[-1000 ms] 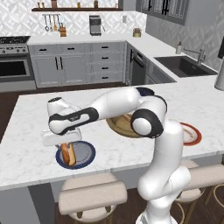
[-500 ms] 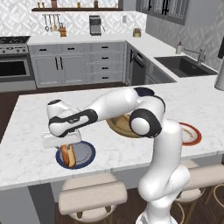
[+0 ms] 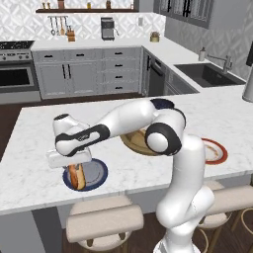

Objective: Place one bun and one sausage from the bowl on each plate.

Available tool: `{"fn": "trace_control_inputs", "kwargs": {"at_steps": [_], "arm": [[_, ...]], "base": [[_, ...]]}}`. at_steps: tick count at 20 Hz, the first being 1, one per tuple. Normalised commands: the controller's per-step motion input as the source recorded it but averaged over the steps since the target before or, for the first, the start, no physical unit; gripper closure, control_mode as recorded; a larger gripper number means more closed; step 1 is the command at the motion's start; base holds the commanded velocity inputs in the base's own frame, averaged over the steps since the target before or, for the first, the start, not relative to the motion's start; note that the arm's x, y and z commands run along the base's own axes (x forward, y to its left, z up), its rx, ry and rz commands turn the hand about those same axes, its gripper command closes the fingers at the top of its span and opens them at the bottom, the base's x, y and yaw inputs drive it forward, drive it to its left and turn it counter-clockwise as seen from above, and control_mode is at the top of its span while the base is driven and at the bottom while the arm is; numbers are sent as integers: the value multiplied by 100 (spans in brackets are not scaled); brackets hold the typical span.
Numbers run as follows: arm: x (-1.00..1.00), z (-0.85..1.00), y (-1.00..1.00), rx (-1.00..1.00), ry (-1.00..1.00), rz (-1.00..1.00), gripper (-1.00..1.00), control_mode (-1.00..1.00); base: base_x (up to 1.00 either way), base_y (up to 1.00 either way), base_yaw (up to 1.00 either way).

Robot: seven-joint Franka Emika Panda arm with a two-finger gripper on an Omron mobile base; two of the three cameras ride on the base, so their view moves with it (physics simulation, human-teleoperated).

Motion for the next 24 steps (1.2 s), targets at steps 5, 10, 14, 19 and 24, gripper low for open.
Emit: {"fn": "trace_control_inputs", "kwargs": {"at_steps": [5, 10, 14, 19, 24], "arm": [[0, 0, 0, 0, -2, 0, -100, -100], [0, 0, -12, 0, 0, 2, -100, -100], [0, -1, -37, 0, 0, 3, -100, -100], [-17, 37, -26, 0, -4, 0, -100, -100], [-20, 82, -4, 0, -12, 0, -100, -100]], "base": [[0, 0, 0], [0, 0, 0], [0, 0, 0], [0, 0, 0], [0, 0, 0]]}}
